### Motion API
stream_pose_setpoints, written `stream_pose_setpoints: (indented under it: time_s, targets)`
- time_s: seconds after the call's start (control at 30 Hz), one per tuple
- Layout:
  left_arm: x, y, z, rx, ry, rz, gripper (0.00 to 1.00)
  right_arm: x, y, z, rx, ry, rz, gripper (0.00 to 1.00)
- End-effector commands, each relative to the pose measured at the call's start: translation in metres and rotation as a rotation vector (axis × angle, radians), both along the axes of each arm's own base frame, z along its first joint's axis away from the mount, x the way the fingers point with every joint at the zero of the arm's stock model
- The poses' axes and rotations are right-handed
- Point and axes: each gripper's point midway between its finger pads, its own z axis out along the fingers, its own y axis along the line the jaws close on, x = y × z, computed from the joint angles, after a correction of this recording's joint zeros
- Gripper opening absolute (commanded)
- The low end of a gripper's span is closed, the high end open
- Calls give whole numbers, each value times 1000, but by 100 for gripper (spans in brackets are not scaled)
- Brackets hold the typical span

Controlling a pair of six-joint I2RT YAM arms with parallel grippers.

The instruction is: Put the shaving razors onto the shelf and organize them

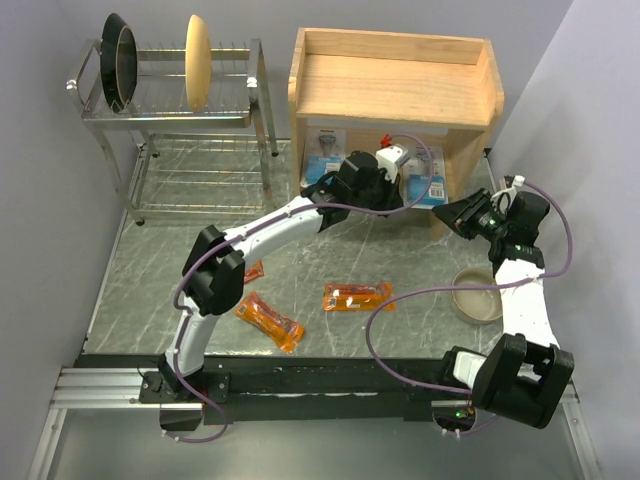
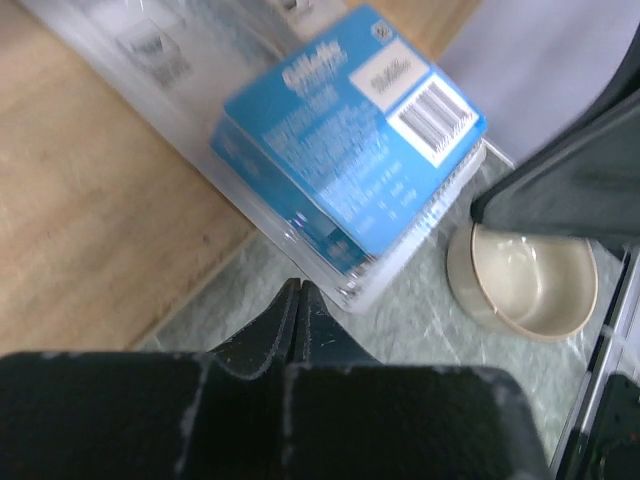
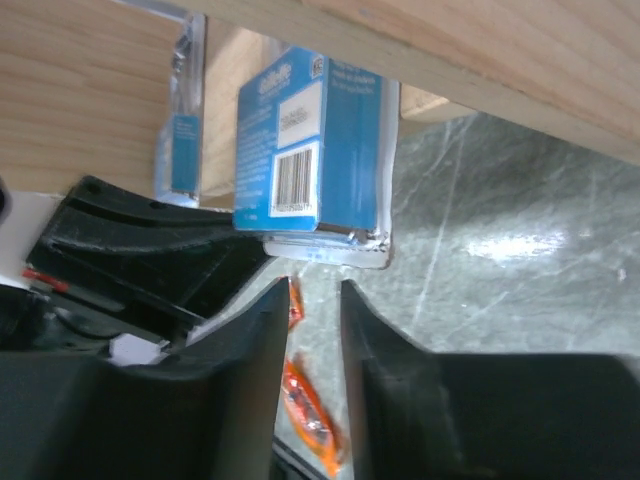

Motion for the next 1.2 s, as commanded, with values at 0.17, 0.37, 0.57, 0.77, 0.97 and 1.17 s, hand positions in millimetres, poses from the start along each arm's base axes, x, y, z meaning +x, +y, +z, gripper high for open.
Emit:
stream_pose_setpoints:
  time_s: [0.17,0.37,0.57,0.77,0.97,1.17]
  targets:
    - [19,-11,41,-88,-77,99,1,13,12,1,4,-47,24,16]
    - [27,0,44,-66,-93,166,1,31,15,8,29,-61,19,17]
    - [39,5,42,-44,-128,210,2,46,18,13,41,-73,16,18]
    - [41,3,47,-55,-134,213,2,59,15,21,50,-87,0,20]
    - [32,12,47,-30,-135,201,2,68,10,24,34,-91,-13,22]
    - [16,37,48,16,-160,182,8,67,3,24,-3,-79,-22,25]
